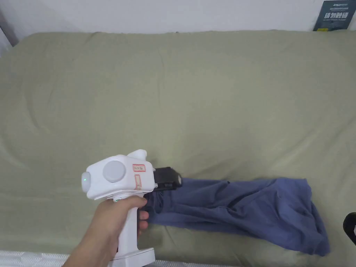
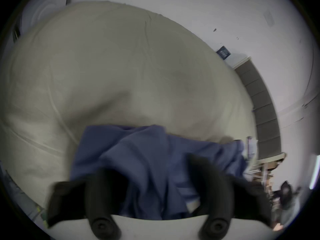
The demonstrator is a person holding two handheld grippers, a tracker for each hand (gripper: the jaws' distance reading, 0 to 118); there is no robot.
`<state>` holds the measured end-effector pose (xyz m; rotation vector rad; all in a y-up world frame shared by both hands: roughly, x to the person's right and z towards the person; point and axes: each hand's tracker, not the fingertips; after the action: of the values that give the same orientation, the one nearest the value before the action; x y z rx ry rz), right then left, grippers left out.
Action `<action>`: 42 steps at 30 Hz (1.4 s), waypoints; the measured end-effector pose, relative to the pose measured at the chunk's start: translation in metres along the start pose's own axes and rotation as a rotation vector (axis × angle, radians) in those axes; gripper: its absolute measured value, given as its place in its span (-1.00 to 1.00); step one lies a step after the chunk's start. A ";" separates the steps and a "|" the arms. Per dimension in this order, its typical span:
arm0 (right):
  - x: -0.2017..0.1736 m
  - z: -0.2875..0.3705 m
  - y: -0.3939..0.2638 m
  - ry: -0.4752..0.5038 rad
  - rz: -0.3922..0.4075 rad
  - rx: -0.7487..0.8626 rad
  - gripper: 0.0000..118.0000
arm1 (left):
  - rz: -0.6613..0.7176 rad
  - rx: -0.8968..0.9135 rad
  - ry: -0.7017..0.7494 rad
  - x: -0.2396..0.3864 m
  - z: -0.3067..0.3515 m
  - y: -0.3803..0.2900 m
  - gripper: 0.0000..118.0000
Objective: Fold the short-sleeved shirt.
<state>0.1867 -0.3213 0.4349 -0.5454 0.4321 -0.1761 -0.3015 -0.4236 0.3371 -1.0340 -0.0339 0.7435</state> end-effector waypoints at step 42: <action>-0.023 -0.024 -0.007 0.092 -0.001 -0.074 -1.00 | -0.232 0.228 -0.077 -0.015 0.066 -0.062 -0.58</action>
<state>0.1554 -0.3317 0.4283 -0.6114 0.5292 -0.1876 -0.3031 -0.3998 0.4254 -0.7687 -0.1303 0.5612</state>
